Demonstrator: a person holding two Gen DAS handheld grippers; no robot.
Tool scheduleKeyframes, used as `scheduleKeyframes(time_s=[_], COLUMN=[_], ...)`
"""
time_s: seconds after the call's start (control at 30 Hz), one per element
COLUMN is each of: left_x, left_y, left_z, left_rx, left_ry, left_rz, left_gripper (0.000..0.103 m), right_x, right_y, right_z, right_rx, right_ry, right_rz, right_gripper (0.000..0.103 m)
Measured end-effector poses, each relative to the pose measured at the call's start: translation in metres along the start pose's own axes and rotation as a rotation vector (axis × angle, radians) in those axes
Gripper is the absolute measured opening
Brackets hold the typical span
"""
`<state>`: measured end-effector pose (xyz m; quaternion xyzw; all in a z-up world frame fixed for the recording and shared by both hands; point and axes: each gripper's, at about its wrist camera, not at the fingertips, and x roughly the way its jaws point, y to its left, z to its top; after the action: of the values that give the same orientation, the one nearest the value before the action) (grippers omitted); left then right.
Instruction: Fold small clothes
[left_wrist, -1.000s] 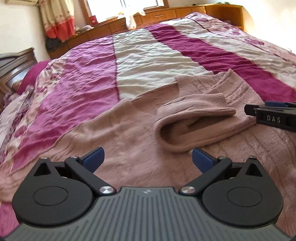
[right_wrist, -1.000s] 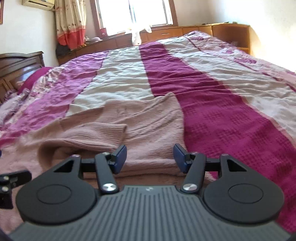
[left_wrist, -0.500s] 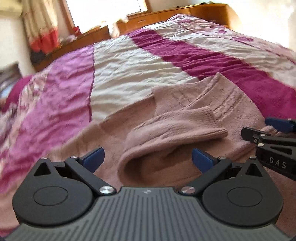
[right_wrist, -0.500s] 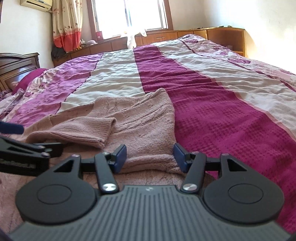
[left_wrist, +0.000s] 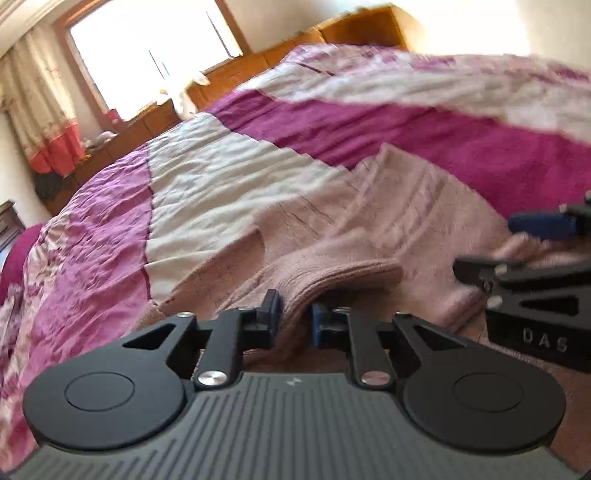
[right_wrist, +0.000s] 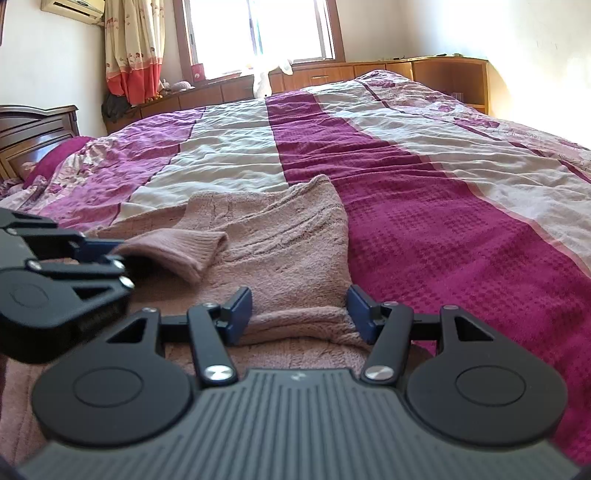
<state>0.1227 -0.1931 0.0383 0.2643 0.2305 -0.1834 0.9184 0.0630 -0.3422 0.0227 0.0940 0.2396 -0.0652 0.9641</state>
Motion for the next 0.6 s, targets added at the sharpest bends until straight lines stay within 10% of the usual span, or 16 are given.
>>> scheduleKeyframes(time_s=[0.6], left_x=[-0.06], left_y=[0.124], left_z=[-0.055], left_rx=[-0.501], left_ry=[0.058], left_rz=[0.272], left_gripper=[0.01], right_x=[0.001], right_y=[0.003], right_z=[-0.001], right_rx=[-0.014], right_ry=[-0.002], right_rz=[-0.008], right_gripper=[0.06])
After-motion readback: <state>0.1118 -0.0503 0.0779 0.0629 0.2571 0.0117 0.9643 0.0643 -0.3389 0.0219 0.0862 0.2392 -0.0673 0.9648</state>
